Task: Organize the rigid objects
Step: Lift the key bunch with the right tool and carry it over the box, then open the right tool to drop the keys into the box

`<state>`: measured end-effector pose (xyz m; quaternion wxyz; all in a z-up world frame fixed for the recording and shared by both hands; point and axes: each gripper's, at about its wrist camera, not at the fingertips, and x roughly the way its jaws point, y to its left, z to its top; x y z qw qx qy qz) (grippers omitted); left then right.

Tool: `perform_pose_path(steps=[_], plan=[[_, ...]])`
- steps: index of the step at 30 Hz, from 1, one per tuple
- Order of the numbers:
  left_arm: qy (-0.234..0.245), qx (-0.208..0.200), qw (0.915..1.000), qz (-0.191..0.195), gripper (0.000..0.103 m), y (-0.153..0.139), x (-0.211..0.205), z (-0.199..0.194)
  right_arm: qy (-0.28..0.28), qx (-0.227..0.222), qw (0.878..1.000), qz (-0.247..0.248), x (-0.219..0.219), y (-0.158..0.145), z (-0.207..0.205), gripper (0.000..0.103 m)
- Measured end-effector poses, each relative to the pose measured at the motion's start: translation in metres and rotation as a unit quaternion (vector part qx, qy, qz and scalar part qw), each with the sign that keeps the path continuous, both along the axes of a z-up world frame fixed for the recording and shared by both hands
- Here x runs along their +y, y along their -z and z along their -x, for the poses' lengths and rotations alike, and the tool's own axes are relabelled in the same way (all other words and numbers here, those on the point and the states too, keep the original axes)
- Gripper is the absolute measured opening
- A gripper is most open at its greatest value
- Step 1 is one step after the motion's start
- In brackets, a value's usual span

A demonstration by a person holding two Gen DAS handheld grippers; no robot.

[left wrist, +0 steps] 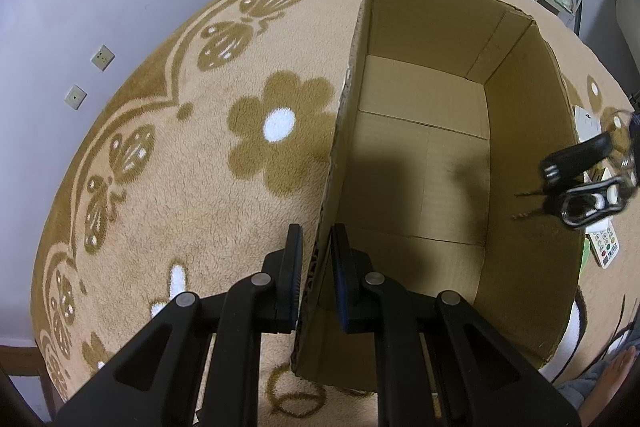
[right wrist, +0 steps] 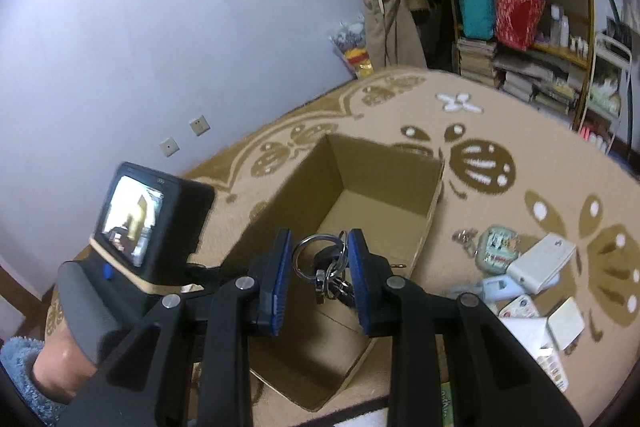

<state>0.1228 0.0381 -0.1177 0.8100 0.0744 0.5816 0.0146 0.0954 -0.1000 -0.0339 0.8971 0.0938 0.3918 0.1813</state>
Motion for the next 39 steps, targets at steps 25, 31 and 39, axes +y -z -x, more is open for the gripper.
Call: perform_pose_path(steps=[25, 31, 39], plan=[[0.003, 0.003, 1.0, 0.002, 0.013, 0.002, 0.001, -0.001, 0.044, 0.043, 0.998, 0.012, -0.008, 0.04, -0.021, 0.031], [0.003, 0.003, 1.0, 0.004, 0.013, 0.002, 0.002, -0.001, 0.077, 0.034, 0.996, 0.026, -0.019, 0.028, -0.015, 0.083], [0.003, 0.003, 1.0, 0.005, 0.014, 0.002, 0.003, -0.002, 0.106, 0.011, 0.994, 0.034, -0.043, 0.014, -0.008, 0.103]])
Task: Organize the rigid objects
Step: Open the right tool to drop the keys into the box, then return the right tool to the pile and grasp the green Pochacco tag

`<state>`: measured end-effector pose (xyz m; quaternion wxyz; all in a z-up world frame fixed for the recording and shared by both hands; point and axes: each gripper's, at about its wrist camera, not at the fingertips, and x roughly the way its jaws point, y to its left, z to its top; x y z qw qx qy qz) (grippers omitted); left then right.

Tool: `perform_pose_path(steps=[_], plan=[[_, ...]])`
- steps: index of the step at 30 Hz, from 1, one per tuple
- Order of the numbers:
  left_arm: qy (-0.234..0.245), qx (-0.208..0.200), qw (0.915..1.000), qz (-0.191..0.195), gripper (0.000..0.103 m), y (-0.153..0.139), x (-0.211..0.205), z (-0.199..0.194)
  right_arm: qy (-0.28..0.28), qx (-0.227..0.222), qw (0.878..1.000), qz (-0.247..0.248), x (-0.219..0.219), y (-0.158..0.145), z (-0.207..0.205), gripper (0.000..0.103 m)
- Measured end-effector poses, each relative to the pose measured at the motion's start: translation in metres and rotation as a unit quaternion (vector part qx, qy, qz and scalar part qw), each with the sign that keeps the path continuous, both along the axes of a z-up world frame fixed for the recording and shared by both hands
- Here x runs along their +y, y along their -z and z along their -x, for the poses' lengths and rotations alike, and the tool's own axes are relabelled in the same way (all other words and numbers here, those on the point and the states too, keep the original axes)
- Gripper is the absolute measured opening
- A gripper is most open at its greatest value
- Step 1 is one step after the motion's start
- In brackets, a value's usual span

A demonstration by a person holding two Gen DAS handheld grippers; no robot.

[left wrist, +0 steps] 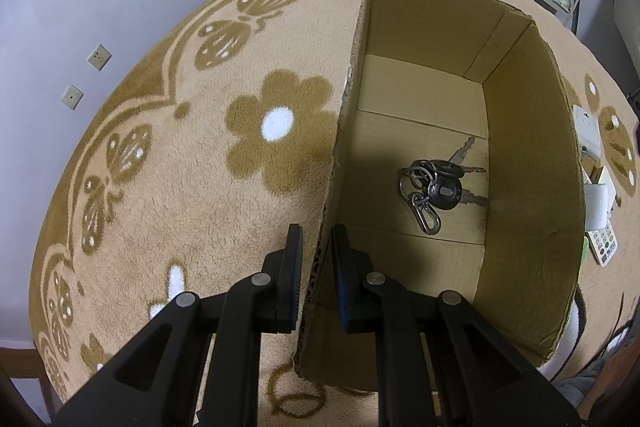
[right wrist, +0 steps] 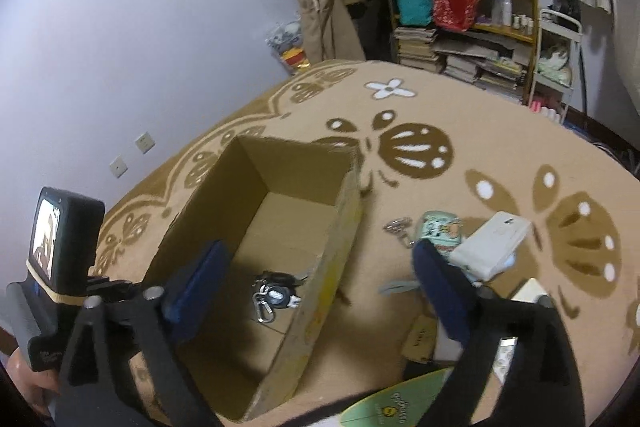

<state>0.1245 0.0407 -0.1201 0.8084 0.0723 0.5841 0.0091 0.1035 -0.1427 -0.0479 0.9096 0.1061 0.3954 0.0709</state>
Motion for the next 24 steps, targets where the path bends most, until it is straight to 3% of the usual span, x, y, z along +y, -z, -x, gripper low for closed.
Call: perform_pose_path(steps=[8, 24], plan=[[0.001, 0.0, 1.0, -0.001, 0.014, 0.0, 0.0, 0.0, 0.04, 0.02, 0.998, 0.048, -0.028, 0.009, 0.005, 0.103], [0.001, -0.001, 1.0, -0.001, 0.015, 0.0, 0.001, 0.0, 0.135, 0.149, 0.979, 0.042, -0.067, 0.066, 0.032, 0.103]])
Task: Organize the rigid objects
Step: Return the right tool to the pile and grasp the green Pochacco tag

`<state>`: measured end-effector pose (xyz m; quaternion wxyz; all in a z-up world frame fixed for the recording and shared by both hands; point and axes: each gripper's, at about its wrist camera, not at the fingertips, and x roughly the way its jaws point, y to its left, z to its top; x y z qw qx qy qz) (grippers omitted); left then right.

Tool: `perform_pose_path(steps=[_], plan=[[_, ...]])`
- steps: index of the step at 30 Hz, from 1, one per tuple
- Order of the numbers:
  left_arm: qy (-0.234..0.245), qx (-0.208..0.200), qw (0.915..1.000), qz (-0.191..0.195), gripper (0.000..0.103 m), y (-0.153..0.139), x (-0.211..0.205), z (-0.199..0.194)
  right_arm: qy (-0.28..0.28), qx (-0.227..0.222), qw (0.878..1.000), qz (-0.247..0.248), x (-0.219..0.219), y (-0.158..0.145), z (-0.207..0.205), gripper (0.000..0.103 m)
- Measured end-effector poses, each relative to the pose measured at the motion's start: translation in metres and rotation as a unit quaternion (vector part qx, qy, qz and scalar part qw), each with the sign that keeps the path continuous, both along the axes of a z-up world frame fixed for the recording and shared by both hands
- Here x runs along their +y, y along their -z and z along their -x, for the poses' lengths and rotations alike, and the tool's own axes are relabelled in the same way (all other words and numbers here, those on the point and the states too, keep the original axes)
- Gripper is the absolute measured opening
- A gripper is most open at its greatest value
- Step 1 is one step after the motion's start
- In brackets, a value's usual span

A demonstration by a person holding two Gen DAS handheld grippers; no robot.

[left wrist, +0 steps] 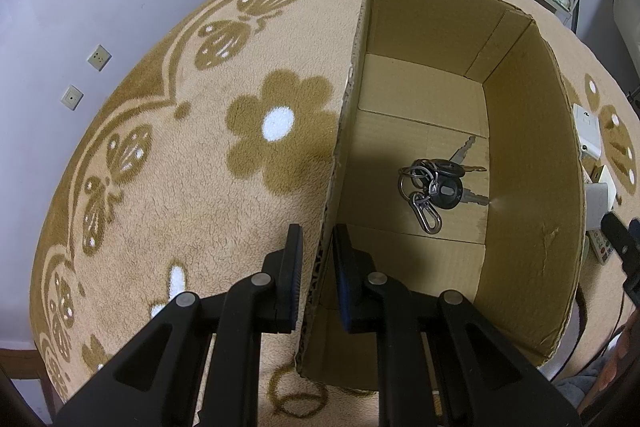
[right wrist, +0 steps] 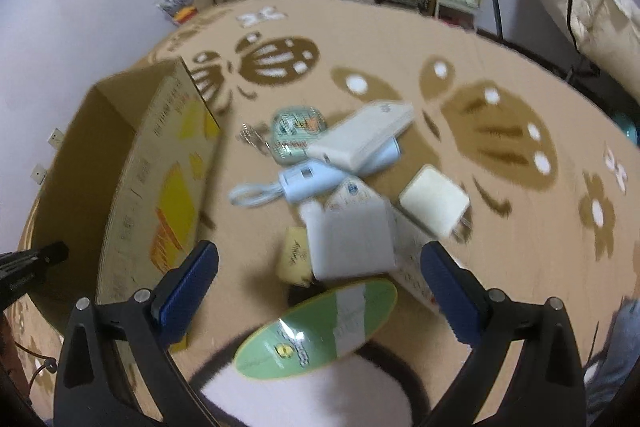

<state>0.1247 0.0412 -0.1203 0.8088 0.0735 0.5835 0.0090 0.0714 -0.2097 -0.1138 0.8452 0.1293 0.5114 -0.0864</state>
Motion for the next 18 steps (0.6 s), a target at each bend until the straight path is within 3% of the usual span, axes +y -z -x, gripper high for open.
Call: perform_pose_path(steps=[7, 18], plan=[[0.001, 0.001, 1.0, -0.001, 0.015, 0.0, 0.0, 0.0, 0.027, 0.054, 0.998, -0.028, 0.001, 0.026, 0.01, 0.103], [-0.001, 0.001, 1.0, 0.003, 0.015, 0.0, 0.001, -0.001, 0.024, 0.13, 0.991, -0.017, 0.021, 0.062, 0.005, 0.103]])
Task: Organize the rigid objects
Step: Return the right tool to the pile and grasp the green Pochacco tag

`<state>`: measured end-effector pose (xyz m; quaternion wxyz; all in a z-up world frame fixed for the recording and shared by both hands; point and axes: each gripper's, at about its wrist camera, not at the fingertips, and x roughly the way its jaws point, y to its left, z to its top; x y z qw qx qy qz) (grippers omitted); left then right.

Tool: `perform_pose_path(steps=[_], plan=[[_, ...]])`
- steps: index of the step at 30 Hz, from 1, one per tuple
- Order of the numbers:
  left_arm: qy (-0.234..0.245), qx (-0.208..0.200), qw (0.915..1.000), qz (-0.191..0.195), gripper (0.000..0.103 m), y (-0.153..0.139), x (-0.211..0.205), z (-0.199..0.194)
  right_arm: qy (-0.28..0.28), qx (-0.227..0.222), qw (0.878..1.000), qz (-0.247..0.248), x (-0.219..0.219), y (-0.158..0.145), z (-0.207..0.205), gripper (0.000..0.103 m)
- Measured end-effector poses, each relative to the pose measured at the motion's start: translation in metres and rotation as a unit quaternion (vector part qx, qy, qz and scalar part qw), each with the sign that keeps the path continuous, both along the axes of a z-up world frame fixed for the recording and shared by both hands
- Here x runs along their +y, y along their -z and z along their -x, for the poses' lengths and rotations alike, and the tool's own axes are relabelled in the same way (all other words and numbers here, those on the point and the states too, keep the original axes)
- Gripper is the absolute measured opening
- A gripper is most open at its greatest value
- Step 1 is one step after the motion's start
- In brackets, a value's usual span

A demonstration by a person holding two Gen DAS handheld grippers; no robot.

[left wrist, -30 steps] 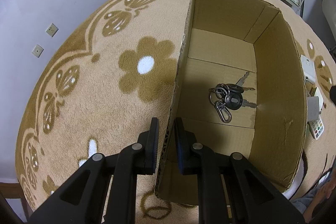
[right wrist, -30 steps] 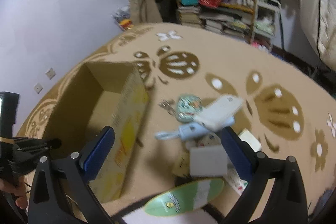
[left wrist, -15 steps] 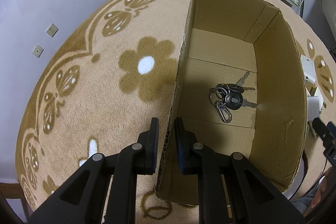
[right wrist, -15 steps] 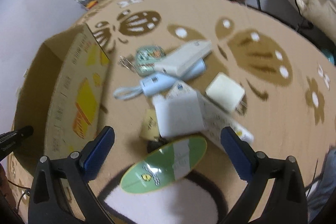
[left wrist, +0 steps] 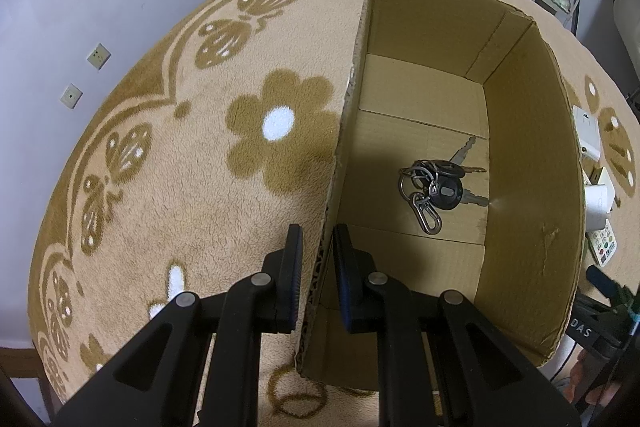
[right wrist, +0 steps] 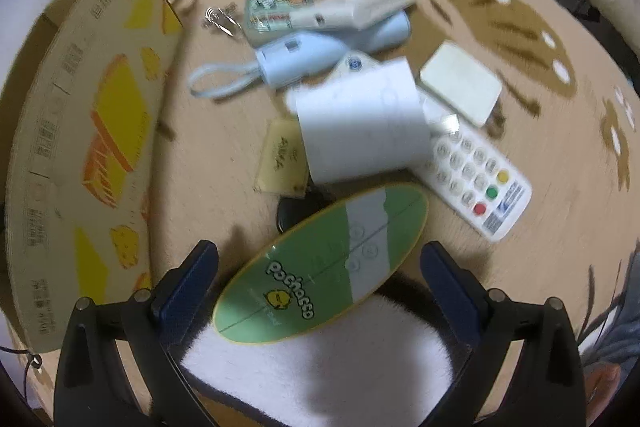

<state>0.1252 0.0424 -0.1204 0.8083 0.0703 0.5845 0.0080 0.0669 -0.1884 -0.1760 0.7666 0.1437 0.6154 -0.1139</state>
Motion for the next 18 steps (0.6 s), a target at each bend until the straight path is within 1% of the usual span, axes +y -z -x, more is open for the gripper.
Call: perform_pose_path(steps=[5, 11, 14, 16, 18], plan=[[0.0, 0.0, 1.0, 0.0, 0.016, 0.0, 0.0, 0.0, 0.02, 0.022, 0.999, -0.028, -0.005, 0.015, 0.001, 0.103], [0.001, 0.0, 1.0, -0.001, 0.016, 0.0, 0.0, 0.0, 0.04, 0.019, 0.999, -0.01, -0.004, 0.018, 0.0, 0.103], [0.001, 0.0, 1.0, 0.0, 0.016, 0.0, 0.0, 0.0, 0.05, 0.024, 0.998, 0.006, -0.002, 0.022, -0.007, 0.099], [0.0, 0.0, 1.0, 0.0, 0.016, 0.0, 0.0, 0.0, 0.051, 0.025, 0.998, 0.017, 0.001, 0.024, -0.006, 0.094], [0.001, 0.0, 1.0, -0.001, 0.016, 0.0, 0.0, 0.0, 0.06, 0.025, 0.998, 0.023, 0.004, 0.023, -0.002, 0.085]])
